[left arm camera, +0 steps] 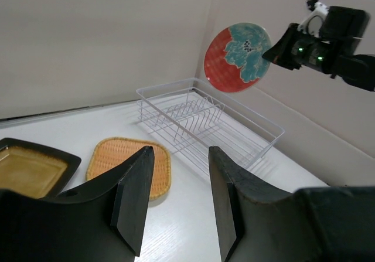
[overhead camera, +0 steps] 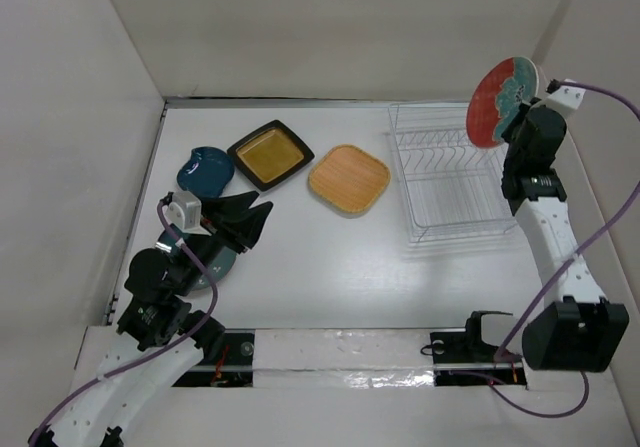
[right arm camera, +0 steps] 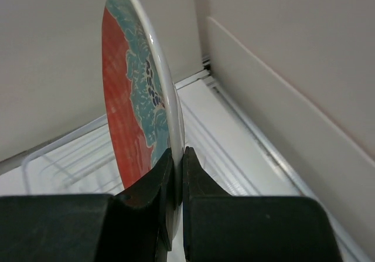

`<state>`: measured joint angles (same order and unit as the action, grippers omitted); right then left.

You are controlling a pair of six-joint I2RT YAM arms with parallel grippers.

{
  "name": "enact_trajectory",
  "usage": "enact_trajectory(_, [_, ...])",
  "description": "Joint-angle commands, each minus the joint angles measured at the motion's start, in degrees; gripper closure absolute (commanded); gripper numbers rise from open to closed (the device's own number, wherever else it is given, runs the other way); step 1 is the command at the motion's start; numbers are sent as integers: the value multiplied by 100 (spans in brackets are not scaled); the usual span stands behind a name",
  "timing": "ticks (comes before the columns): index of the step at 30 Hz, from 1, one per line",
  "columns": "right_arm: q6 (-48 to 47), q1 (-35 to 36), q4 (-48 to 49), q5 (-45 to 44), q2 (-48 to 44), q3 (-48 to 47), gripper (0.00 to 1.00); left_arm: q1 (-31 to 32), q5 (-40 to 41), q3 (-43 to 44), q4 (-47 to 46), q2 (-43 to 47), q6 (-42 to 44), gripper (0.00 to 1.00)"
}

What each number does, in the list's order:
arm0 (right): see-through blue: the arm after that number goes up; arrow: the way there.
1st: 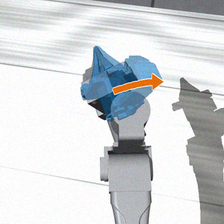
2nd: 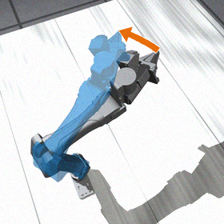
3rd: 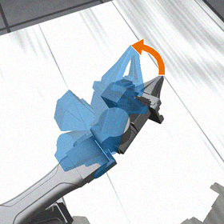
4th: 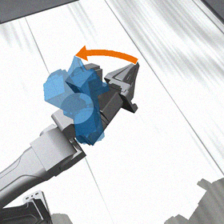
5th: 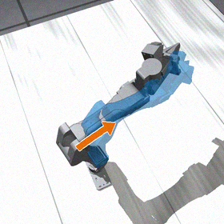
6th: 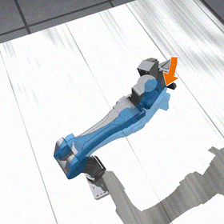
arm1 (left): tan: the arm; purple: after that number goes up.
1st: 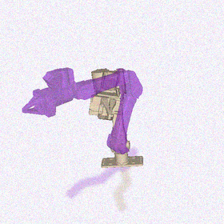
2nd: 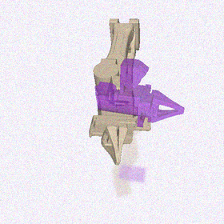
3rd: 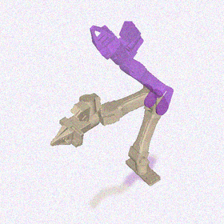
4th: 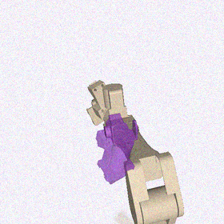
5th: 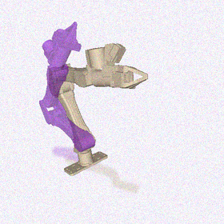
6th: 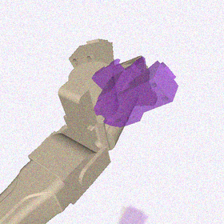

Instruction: Load the plates into the dish rack

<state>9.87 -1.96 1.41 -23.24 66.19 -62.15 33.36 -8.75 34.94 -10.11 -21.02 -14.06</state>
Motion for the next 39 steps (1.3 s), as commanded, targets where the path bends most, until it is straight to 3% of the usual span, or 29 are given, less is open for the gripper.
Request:
enact_trajectory(1, [-677, -286, 1991, 320, 418, -903, 100, 65, -74, -49, -255, 176, -70, 61])
enact_trajectory(6, [-1785, -762, 1890, 1040, 1237, -1607, 100, 187, -100, -40, -272, 273, -96, 59])
enact_trajectory(15, [-2261, -1553, 1406, 1919, 2020, -1994, 100, 188, -188, -40, -255, 317, -132, 58])
enact_trajectory(22, [-2401, -1501, 1239, 2201, 2345, -2170, 100, 188, -179, -31, -246, 264, -114, 58])
enact_trajectory(28, [-2718, -1255, 1362, 1955, 2328, -1836, 100, 188, -179, -40, -246, 247, -123, 58])
enact_trajectory(39, [-2499, -1202, 1582, 2009, 2328, -1159, 100, 188, -179, -48, -264, 370, -123, 58])
